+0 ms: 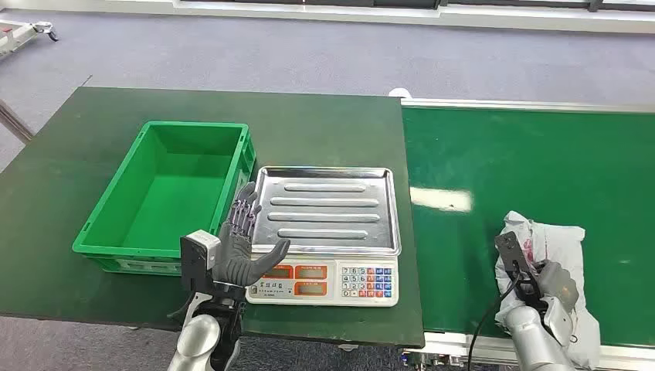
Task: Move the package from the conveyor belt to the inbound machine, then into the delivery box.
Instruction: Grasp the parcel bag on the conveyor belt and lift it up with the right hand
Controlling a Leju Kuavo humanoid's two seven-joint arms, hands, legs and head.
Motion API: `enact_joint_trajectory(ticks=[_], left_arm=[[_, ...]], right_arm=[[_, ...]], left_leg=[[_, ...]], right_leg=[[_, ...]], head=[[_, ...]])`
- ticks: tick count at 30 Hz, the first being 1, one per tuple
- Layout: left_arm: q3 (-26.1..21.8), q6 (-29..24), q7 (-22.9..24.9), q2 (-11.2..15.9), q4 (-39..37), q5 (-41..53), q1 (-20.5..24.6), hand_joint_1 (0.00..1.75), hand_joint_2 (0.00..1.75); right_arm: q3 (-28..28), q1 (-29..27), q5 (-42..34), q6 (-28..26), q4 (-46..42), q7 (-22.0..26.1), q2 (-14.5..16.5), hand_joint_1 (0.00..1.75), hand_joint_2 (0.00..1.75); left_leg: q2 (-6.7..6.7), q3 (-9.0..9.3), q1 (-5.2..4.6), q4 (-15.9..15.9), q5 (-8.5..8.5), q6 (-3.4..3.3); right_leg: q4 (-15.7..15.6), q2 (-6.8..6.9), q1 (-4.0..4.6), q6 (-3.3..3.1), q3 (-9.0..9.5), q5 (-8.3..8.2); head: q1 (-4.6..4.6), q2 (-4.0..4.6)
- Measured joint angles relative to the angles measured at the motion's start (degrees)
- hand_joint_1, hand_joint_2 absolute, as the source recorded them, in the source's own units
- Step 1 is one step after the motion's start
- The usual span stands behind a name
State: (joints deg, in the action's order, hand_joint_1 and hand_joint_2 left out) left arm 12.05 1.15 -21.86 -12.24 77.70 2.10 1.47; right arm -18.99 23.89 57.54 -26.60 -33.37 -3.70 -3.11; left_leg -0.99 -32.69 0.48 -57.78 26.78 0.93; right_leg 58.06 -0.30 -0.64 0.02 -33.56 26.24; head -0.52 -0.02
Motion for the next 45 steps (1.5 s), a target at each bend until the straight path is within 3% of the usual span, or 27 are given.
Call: enact_joint_trajectory(ticks=[14,22,35,45], left_arm=[[-0.7,-0.2,-0.7,-0.2,0.3,0.6,-0.2,0.00,1.75],[-0.8,-0.8,-2.2,-0.3,-0.2,0.9,-0.2,0.00,1.75],[-0.8,-1.2,-2.3,-0.3,-0.2,0.3,-0.5,0.00,1.75],[-0.9,-2.0,-2.1,-0.2,0.3,-0.3,-0.5,0.00,1.75]], right_arm=[[3.2,-7.0,0.8,-1.2,-20.7,3.2,2.9,1.75,1.75],[10.4,-7.2,3.3,2.7,-33.6,0.9,3.4,1.75,1.75],[16.0,-2.9,-1.5,3.3,-33.8,2.5,1.0,1.75,1.75],[21.3,-0.7,-2.1,5.8,-33.5,3.5,0.9,1.75,1.75]], left_leg=[[-0.02,-0.37,-0.04,0.0,-0.02,-0.01],[0.00,-0.49,-0.04,0.0,-0.04,0.01],[-0.01,-0.56,-0.04,0.0,-0.03,0.01],[-0.05,-0.65,-0.03,0.0,-0.06,0.04]], right_leg=[[0.0,0.02,-0.03,0.02,-0.41,0.00],[0.0,-0.04,-0.01,0.02,-0.58,0.00],[0.0,-0.03,-0.05,0.02,-0.62,0.00],[0.1,0.02,0.02,0.01,-0.66,0.00]], head=[[0.00,0.00],[0.00,0.00],[0.01,0.00],[0.00,0.00]])
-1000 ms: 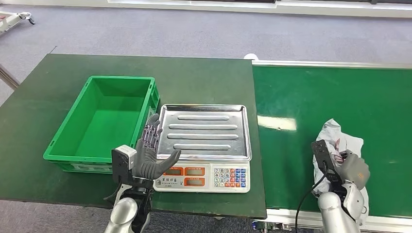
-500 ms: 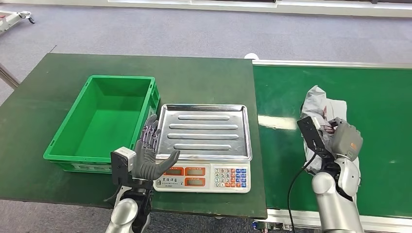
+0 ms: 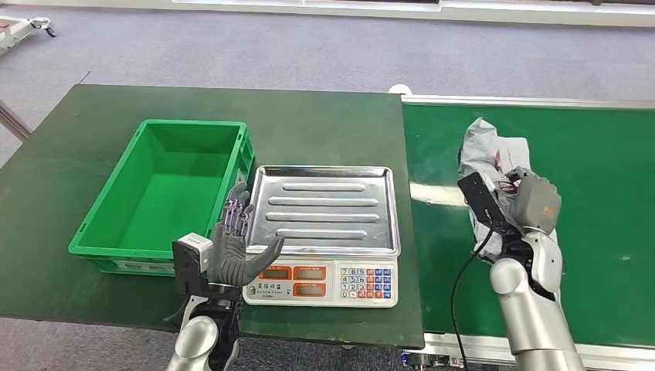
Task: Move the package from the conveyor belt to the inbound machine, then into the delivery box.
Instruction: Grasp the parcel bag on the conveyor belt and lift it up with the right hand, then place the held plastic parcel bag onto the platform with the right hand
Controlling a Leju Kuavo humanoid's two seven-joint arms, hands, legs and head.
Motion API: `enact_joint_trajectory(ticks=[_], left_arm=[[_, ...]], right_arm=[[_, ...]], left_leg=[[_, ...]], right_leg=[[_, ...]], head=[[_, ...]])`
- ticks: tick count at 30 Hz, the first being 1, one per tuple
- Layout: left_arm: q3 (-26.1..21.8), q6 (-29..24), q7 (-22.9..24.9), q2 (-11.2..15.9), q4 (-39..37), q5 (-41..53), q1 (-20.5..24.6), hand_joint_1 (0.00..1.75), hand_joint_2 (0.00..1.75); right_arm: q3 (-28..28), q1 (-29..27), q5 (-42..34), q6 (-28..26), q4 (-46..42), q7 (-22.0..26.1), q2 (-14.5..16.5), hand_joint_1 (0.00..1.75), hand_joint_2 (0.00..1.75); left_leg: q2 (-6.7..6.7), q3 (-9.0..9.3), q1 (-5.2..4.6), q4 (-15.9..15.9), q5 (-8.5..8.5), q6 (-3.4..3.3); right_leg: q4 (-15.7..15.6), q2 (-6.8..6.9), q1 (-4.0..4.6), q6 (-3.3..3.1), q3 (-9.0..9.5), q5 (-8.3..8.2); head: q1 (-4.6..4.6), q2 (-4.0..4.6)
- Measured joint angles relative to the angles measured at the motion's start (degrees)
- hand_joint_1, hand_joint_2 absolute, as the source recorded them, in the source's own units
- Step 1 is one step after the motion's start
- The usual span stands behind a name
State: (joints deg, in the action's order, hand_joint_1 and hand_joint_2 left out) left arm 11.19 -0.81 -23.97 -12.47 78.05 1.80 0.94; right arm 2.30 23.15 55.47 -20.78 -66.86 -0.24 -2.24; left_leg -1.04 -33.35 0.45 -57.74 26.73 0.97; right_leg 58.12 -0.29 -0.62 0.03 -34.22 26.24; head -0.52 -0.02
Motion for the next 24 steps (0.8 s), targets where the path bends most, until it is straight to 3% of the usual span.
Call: enact_joint_trajectory(ticks=[4,8,12,24], left_arm=[[-0.3,-0.9,-0.5,0.1,0.3,0.2,0.2,0.00,1.75],[-0.4,-1.0,-0.5,0.1,0.5,0.5,0.7,0.00,1.75],[-0.5,-1.0,-0.5,0.1,0.5,0.6,0.9,0.00,1.75],[-1.1,-1.1,-0.3,0.1,0.7,0.8,1.1,0.00,1.75]], right_arm=[[6.1,1.3,1.1,2.6,0.4,3.5,2.5,1.75,1.75],[17.6,3.5,0.1,2.7,1.4,1.9,6.7,1.75,1.75],[24.9,5.6,-1.2,3.2,2.2,0.8,9.2,1.75,1.75],[30.2,8.7,-2.7,4.2,4.2,-0.2,11.4,1.75,1.75]], left_leg=[[0.36,-0.25,0.01,0.0,0.07,0.11],[0.49,0.05,0.08,0.0,-0.06,0.30],[0.20,-0.05,0.13,0.1,-0.13,0.37],[0.18,-0.10,0.08,0.0,-0.13,0.36]], right_leg=[[0.1,-0.44,-0.01,-0.04,-0.09,-0.02],[0.1,-0.60,0.04,-0.18,-0.30,-0.11],[0.1,-0.38,0.17,-0.20,-0.30,-0.10],[0.1,-0.37,0.10,-0.19,-0.30,-0.12]], head=[[0.02,0.00],[-0.02,0.00],[-0.01,0.00],[0.00,0.00]])
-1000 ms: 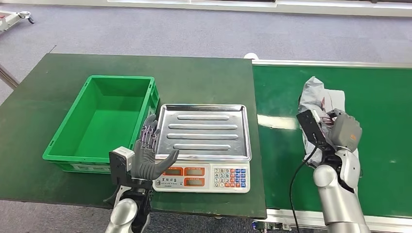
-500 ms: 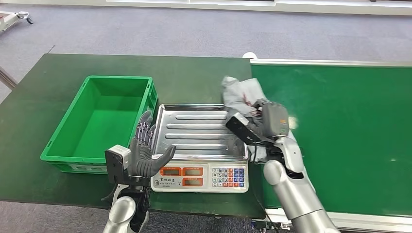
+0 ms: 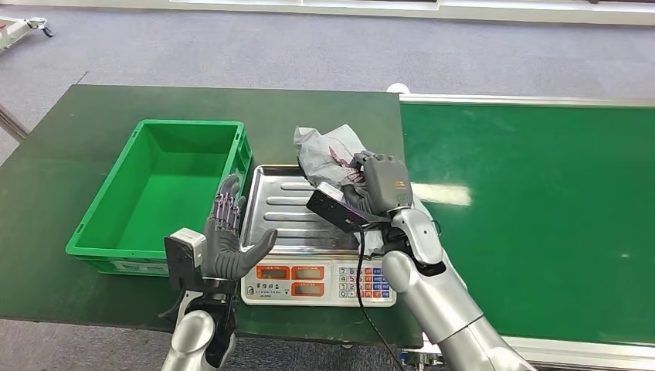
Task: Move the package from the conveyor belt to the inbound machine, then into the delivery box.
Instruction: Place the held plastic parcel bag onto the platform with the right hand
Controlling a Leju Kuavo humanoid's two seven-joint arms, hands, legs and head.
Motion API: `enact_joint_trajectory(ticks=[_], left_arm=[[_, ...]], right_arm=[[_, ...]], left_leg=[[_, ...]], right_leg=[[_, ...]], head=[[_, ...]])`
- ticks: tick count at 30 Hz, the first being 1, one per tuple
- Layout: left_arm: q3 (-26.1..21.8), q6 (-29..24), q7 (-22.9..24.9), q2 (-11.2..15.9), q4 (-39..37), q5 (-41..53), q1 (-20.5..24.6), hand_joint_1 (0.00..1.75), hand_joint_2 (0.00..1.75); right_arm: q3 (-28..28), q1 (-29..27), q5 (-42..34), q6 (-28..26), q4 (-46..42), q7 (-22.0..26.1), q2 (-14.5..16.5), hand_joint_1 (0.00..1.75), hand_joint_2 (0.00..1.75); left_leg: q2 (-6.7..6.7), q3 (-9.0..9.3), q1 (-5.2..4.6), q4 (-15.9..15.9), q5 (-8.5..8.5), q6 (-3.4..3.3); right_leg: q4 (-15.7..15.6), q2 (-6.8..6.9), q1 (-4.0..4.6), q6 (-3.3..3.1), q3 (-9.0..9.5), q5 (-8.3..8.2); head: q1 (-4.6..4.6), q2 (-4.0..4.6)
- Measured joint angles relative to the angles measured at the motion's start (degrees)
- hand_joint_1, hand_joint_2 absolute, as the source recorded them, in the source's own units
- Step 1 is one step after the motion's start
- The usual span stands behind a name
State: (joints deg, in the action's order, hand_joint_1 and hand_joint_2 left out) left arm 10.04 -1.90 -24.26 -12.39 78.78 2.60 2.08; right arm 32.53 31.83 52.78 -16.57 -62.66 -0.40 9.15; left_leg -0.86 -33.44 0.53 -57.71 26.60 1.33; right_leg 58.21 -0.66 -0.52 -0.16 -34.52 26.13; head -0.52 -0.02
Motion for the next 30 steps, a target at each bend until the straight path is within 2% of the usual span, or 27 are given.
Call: enact_joint_trajectory(ticks=[8,9,12,13,20,30], left_arm=[[-0.4,0.0,-0.1,0.0,0.3,0.0,-0.1,0.00,1.75],[-0.4,0.0,-0.2,0.0,0.5,0.0,-0.1,0.00,1.75],[-0.8,0.0,-0.3,-0.1,0.7,0.0,-0.3,0.00,1.75],[-1.0,0.0,-0.4,-0.1,0.8,0.0,-0.4,0.00,1.75],[-1.3,0.0,-0.5,-0.1,1.0,0.0,-0.8,0.00,1.75],[-1.3,0.4,-0.5,-0.1,0.2,0.0,0.1,0.00,1.75]], right_arm=[[0.3,0.6,-0.2,0.0,1.2,0.6,0.3,1.75,1.75],[0.4,0.6,-0.3,0.0,1.4,0.9,0.3,1.52,1.75],[0.7,0.8,-1.0,0.0,2.0,1.5,0.5,0.21,1.75],[0.7,0.9,-1.5,0.1,2.1,1.7,0.6,0.00,1.75],[0.8,1.4,-6.5,0.4,3.1,3.3,0.8,0.00,1.75],[0.8,1.8,-7.9,0.3,3.5,2.6,0.4,0.00,1.75]], left_leg=[[0.00,-0.01,0.01,0.0,0.00,0.00],[0.00,-0.01,0.01,0.0,0.00,0.00],[0.00,-0.01,0.01,0.0,0.00,0.00],[0.00,-0.01,0.01,0.0,0.00,0.00],[0.01,0.01,0.01,0.0,0.00,0.00],[0.03,0.05,0.01,0.0,0.00,0.00]], right_leg=[[0.0,0.00,0.03,-0.01,-0.01,0.00],[0.0,0.00,0.03,-0.01,-0.01,0.00],[0.0,0.00,0.03,-0.01,-0.01,0.00],[0.0,0.00,0.03,0.00,-0.01,0.00],[0.0,0.00,0.03,0.00,0.00,0.00],[0.0,-0.02,0.03,-0.01,-0.01,-0.01]], head=[[0.00,0.00],[0.00,0.00],[0.00,0.00],[0.00,0.00],[0.00,0.00],[-0.01,0.00]])
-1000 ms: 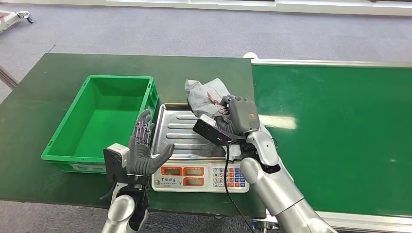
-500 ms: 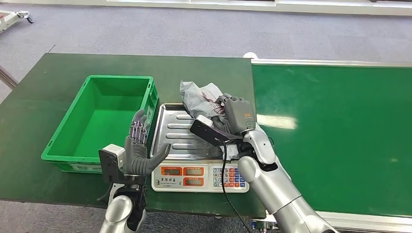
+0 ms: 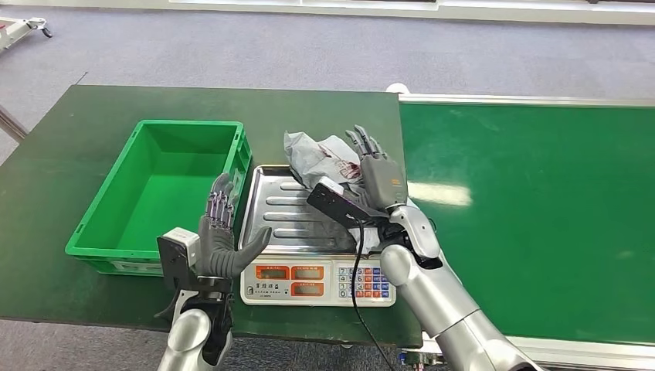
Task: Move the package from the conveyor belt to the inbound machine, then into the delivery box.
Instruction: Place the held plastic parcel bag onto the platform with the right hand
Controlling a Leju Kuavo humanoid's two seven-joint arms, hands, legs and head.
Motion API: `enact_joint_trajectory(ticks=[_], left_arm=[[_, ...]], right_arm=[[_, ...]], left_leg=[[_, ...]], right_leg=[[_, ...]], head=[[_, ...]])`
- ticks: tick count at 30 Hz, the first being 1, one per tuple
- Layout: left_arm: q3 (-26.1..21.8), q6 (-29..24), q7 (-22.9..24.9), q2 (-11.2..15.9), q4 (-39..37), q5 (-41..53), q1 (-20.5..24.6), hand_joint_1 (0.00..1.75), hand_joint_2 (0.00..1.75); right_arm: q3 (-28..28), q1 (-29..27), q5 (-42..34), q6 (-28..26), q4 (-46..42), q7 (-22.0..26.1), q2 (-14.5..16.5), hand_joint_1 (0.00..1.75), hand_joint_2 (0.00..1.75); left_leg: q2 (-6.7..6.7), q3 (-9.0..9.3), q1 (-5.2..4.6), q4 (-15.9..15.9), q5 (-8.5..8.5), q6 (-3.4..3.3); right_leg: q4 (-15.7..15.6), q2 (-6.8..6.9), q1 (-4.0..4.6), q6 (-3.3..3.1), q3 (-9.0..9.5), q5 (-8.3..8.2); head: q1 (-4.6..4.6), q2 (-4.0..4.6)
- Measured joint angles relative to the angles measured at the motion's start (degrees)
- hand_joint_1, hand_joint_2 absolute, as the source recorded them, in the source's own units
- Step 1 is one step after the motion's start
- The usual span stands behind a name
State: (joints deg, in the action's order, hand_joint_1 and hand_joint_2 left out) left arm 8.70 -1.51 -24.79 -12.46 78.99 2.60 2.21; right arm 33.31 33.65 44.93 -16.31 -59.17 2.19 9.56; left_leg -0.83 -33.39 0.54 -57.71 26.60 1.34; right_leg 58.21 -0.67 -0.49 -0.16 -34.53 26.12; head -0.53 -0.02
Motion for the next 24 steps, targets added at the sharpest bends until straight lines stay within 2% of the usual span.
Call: enact_joint_trajectory(ticks=[4,7,16,21,24], left_arm=[[0.0,0.2,-0.1,0.0,-0.3,0.0,0.1,0.00,1.75],[0.0,0.3,-0.1,0.0,-0.6,0.0,0.2,0.00,1.75],[0.3,-0.2,-0.5,0.3,-2.0,0.7,1.3,0.00,1.75],[1.0,-3.5,-0.6,0.7,-3.0,5.1,2.4,0.00,1.75],[1.4,-5.8,-0.3,0.9,-3.9,8.6,3.5,0.00,1.75]], right_arm=[[0.0,0.0,-0.8,-0.1,0.0,0.3,-0.2,0.00,1.75],[-0.3,-0.4,-4.5,-0.1,-0.3,2.3,-0.3,0.00,1.75],[-5.1,-5.1,-27.5,4.7,-5.7,10.5,-2.2,0.00,1.75],[-9.2,-9.9,-37.8,3.2,-10.8,16.3,-3.0,0.00,1.75],[-11.1,-12.2,-42.2,3.0,-12.7,18.2,-3.1,0.00,1.75]], left_leg=[[0.01,0.00,0.00,0.0,0.00,0.00],[0.02,0.01,0.00,0.0,0.00,0.00],[0.00,0.00,-0.01,0.0,0.01,-0.01],[0.00,0.00,-0.02,0.0,0.03,-0.04],[0.04,0.02,-0.01,0.0,0.04,-0.04]], right_leg=[[0.0,0.00,0.00,0.00,0.00,0.00],[0.0,-0.01,0.00,0.00,-0.01,0.00],[0.0,-0.01,-0.01,0.00,-0.01,0.00],[0.0,0.00,-0.02,0.00,-0.01,0.00],[0.0,-0.03,-0.01,0.00,-0.01,0.00]], head=[[0.01,0.00],[-0.01,0.00],[0.00,0.00],[0.01,0.00],[0.00,0.00]])
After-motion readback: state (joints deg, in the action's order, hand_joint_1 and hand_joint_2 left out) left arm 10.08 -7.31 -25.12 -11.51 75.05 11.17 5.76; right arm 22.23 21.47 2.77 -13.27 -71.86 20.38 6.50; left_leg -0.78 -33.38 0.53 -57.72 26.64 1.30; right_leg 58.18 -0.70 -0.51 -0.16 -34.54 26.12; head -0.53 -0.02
